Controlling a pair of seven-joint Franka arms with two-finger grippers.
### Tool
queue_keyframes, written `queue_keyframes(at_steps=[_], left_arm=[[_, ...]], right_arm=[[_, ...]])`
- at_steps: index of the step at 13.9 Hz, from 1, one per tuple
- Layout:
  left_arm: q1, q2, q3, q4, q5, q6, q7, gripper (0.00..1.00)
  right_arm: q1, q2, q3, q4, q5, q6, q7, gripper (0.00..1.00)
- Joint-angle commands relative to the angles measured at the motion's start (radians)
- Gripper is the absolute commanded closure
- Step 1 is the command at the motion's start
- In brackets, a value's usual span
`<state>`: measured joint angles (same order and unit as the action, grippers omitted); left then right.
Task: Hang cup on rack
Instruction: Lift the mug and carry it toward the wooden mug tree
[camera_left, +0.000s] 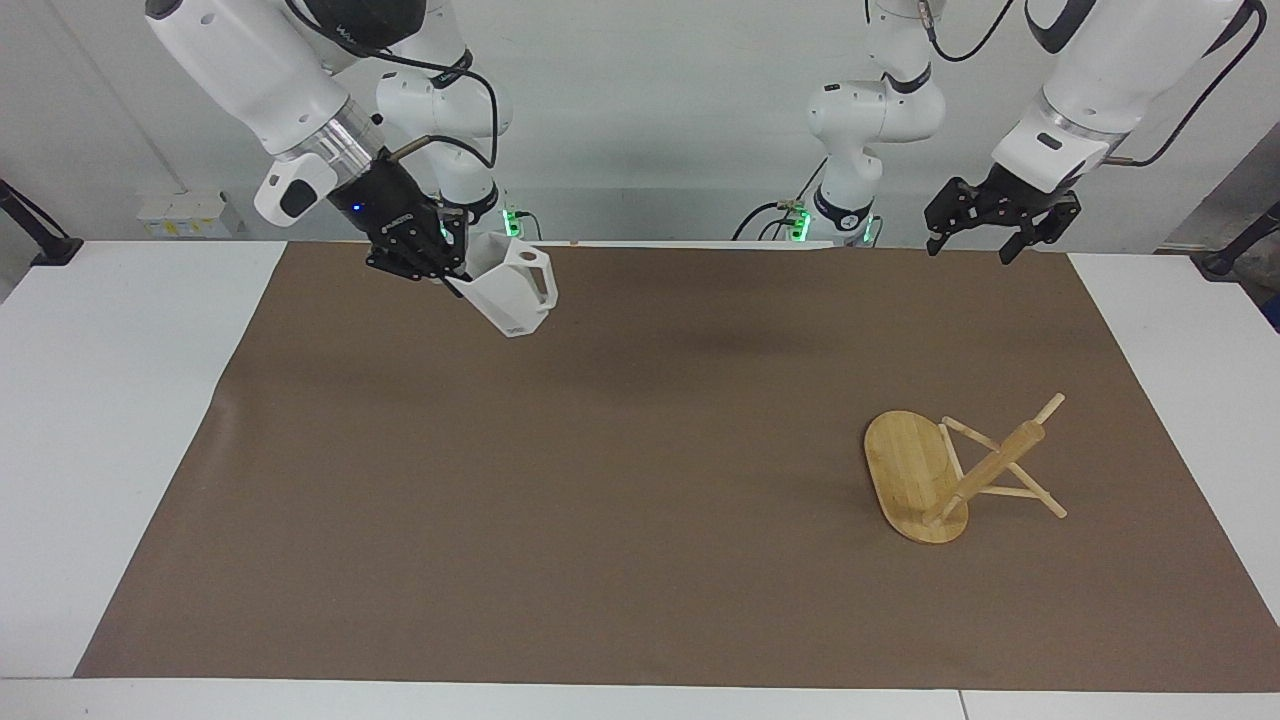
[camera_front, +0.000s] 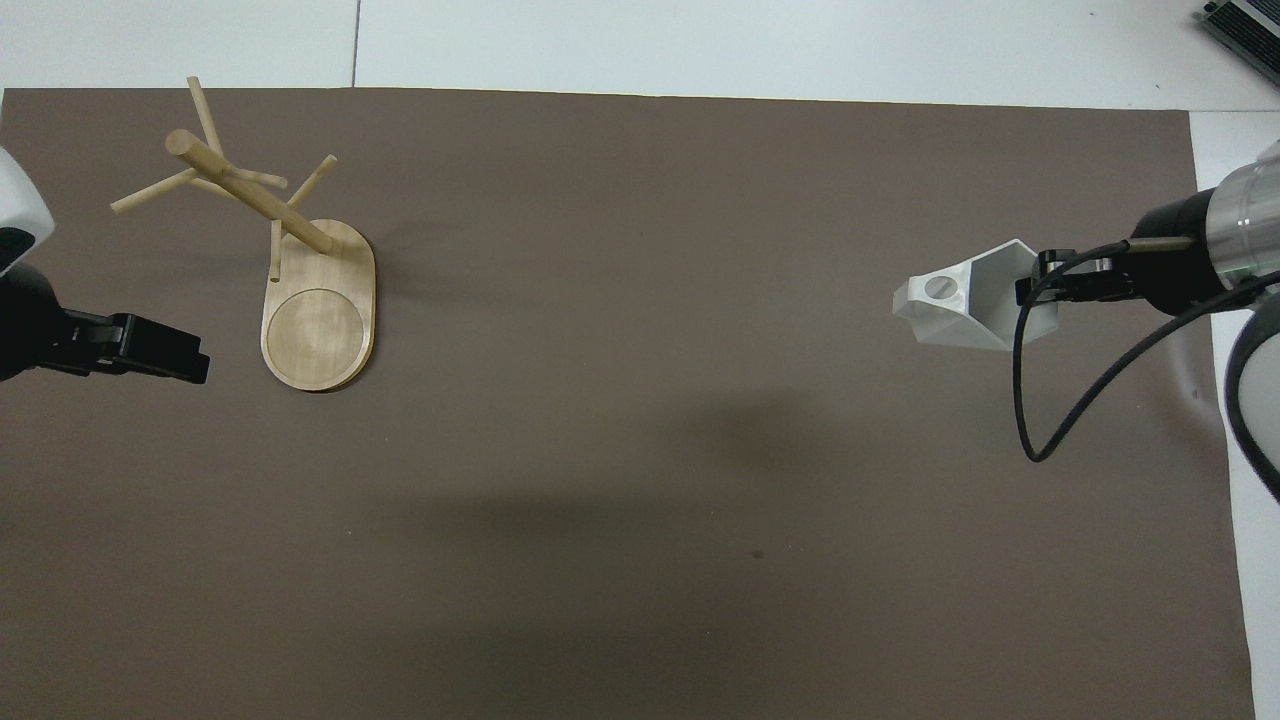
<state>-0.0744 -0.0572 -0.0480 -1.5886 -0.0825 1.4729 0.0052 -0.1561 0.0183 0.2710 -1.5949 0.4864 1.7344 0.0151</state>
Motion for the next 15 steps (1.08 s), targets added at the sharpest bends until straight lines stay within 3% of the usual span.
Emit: queue_keyframes(at_steps=[1,3,6,8,12,15], left_arm=[[-0.001,-0.024,0.0,-0.022,0.016,-0.008,-0.01,0.0],[-0.001,-0.024,0.0,-0.022,0.016,-0.008,-0.01,0.0],[-0.001,-0.024,0.0,-0.022,0.016,-0.008,-0.01,0.0],[-0.001,-0.024,0.0,-0.022,0.016,-0.009,-0.008,0.0],[-0.002,-0.024,-0.001,-0.022,0.016,-0.002,-0.014,0.0],[-0.001,-0.027,-0.001,-0.022,0.012,-0.003,-0.062,0.0]], right_arm=[[-0.008,0.005,0.118,0.01,0.038,0.084,0.087,1.0],[0.004,0.008,0.198,0.001,0.04,0.196,0.234,1.0],[0.07,0.028,0.203,-0.005,0.101,0.269,0.365,1.0],[0.127,0.078,0.205,-0.005,0.158,0.362,0.373,1.0],[0.274,0.224,0.203,0.015,0.13,0.574,0.362,1.0],[0.312,0.247,0.203,0.015,0.112,0.631,0.362,1.0]])
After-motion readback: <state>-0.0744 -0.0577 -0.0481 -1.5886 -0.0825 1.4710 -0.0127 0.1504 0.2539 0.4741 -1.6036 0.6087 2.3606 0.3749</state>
